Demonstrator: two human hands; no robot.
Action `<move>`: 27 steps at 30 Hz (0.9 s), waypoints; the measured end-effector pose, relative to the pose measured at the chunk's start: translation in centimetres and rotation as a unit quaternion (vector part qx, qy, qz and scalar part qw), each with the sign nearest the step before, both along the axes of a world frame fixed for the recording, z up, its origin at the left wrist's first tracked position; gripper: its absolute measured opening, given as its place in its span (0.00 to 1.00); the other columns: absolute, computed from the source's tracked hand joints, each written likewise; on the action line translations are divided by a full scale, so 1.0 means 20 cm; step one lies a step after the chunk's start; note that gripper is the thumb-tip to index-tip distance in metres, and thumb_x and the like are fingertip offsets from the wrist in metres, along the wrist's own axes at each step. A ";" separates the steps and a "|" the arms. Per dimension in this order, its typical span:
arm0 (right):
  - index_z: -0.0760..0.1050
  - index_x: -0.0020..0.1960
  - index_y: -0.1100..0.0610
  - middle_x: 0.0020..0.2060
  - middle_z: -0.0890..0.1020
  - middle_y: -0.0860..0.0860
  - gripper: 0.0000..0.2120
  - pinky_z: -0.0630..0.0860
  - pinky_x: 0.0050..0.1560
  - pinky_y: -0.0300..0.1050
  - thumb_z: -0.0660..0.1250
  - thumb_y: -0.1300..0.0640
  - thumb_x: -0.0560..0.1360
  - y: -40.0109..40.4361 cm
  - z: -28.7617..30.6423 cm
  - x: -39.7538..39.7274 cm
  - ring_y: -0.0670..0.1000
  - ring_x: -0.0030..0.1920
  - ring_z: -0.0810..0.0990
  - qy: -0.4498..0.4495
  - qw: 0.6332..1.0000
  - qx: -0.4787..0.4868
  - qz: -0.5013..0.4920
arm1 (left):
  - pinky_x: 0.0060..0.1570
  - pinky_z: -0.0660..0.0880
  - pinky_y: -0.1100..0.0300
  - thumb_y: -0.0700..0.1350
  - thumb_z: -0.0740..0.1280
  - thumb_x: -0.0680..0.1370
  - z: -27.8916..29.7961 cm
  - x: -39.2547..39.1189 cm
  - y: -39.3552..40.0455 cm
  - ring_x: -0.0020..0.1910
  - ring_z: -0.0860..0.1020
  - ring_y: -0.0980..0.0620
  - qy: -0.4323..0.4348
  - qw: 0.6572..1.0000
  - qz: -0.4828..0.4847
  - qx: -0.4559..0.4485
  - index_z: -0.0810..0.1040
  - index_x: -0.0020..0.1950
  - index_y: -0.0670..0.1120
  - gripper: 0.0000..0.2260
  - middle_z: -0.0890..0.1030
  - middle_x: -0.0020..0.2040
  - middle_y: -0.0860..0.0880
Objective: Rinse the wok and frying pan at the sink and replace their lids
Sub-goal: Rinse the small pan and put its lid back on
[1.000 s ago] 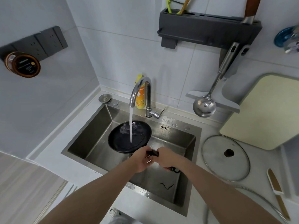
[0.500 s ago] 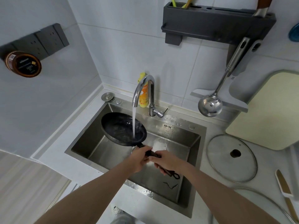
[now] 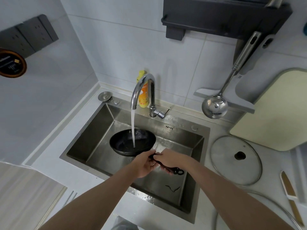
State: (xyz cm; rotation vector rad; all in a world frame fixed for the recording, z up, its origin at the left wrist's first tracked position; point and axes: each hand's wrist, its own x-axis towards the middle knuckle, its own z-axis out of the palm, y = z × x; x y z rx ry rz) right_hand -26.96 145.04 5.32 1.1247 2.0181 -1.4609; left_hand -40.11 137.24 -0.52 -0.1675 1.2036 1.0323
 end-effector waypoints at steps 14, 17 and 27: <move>0.80 0.53 0.63 0.46 0.85 0.58 0.17 0.84 0.44 0.47 0.62 0.49 0.82 0.39 0.00 0.01 0.53 0.39 0.84 0.043 0.993 -0.045 -0.105 | 0.40 0.80 0.55 0.40 0.65 0.81 0.01 -0.03 0.03 0.46 0.85 0.50 -0.061 0.997 0.049 0.026 0.76 0.54 0.46 0.04 0.85 0.48 0.46; 0.77 0.51 0.67 0.43 0.82 0.58 0.15 0.82 0.48 0.56 0.63 0.54 0.80 0.49 -0.04 -0.01 0.53 0.40 0.80 0.105 0.973 0.036 -0.202 | 0.41 0.82 0.53 0.38 0.65 0.80 -0.01 -0.04 0.01 0.46 0.85 0.47 -0.075 0.995 0.069 0.020 0.76 0.54 0.45 0.04 0.85 0.46 0.45; 0.66 0.71 0.55 0.68 0.72 0.55 0.26 0.65 0.51 0.47 0.61 0.65 0.74 0.72 -0.09 -0.26 0.60 0.67 0.71 0.162 0.937 0.007 -0.310 | 0.42 0.83 0.52 0.37 0.65 0.80 0.03 0.00 -0.02 0.51 0.81 0.45 -0.082 0.993 0.079 0.011 0.77 0.51 0.40 0.03 0.82 0.47 0.42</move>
